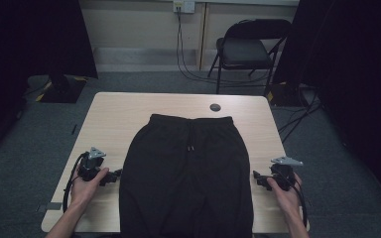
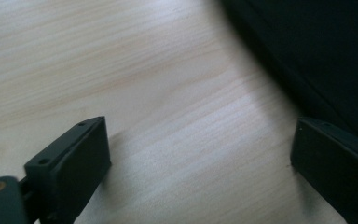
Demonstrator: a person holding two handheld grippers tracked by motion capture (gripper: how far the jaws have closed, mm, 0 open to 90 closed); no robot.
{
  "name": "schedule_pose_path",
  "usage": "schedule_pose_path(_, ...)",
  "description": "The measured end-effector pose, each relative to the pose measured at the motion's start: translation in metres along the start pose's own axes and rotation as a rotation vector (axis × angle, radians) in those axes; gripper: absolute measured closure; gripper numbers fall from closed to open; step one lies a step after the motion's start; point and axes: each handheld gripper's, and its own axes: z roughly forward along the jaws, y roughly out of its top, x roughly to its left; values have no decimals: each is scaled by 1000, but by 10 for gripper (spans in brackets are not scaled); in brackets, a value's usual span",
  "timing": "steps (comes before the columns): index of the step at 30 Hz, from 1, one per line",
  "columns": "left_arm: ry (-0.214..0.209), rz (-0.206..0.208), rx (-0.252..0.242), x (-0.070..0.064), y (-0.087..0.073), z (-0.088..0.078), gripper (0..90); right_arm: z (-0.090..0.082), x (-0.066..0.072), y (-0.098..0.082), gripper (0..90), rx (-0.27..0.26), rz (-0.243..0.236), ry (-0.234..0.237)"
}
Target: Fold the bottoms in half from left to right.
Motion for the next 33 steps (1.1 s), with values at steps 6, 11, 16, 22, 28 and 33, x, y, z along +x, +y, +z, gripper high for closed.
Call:
schedule_pose_path(6,-24,18,7,-1,3,-4,194,-2,-2,2,189,-10,-14,18)
schedule_pose_path(11,-38,80,-22,-13,7,-17,198,-8,0,3,192,-38,-1,43)
schedule_pose_path(16,-112,92,-110,-29,13,-35,235,-29,27,11,225,-92,-55,97)
schedule_pose_path(22,-211,69,-137,-41,19,-40,352,-43,62,22,291,-110,-109,206)
schedule_pose_path(28,-254,150,-114,-71,38,-38,494,-50,112,43,333,-143,-171,312)
schedule_pose_path(33,-318,222,-34,-95,43,-16,623,-36,166,52,415,-92,-245,436)
